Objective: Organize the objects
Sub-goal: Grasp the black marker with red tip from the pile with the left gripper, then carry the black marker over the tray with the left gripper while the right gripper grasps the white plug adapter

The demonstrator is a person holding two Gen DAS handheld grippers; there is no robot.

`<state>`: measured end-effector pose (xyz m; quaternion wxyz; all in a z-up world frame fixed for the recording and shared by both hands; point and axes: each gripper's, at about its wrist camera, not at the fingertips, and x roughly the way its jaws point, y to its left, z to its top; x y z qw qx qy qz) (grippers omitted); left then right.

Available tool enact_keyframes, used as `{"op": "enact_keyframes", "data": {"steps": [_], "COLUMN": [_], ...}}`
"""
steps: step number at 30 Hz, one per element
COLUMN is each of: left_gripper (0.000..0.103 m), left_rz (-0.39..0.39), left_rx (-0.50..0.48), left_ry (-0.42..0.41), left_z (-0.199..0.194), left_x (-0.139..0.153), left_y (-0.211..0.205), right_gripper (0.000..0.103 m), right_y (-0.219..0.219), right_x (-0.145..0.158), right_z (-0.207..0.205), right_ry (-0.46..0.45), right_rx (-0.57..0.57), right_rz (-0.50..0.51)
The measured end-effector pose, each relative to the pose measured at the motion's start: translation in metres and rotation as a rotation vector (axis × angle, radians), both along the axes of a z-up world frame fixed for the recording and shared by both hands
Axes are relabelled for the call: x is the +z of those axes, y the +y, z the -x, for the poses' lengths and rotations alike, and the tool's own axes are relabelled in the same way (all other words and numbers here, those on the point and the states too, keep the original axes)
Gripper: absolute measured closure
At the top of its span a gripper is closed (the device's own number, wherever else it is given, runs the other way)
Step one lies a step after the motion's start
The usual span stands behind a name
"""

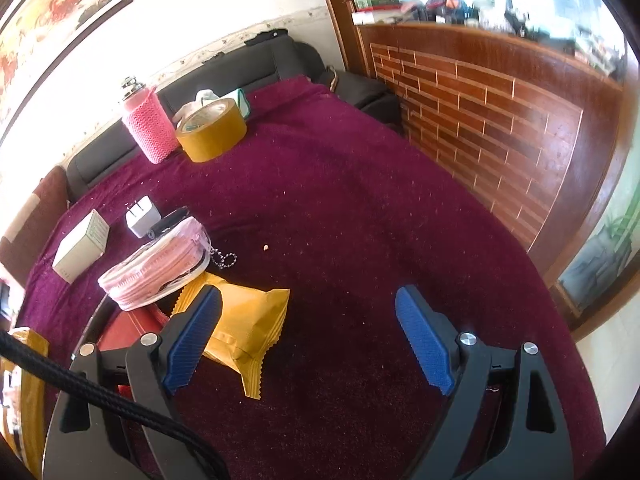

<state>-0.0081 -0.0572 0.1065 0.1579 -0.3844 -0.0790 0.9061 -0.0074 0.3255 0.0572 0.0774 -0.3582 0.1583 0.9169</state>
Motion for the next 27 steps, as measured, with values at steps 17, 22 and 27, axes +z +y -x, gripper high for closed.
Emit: {"op": "enact_keyframes", "data": {"steps": [17, 22, 27], "left_gripper": [0.091, 0.091, 0.091], "left_rz": [-0.039, -0.008, -0.017], "left_rx": [0.087, 0.167, 0.224], "left_ry": [0.05, 0.019, -0.017], "left_z": [-0.065, -0.072, -0.071], "left_x": [-0.004, -0.013, -0.026], "left_y": [-0.117, -0.16, -0.183], "right_gripper": [0.014, 0.014, 0.018], "right_y": [-0.117, -0.137, -0.158], "right_x": [0.049, 0.027, 0.011], "right_z": [0.187, 0.228, 0.237], "right_ry": [-0.296, -0.372, -0.398], "right_rx": [0.338, 0.388, 0.395], "right_rz": [0.023, 0.01, -0.162]}}
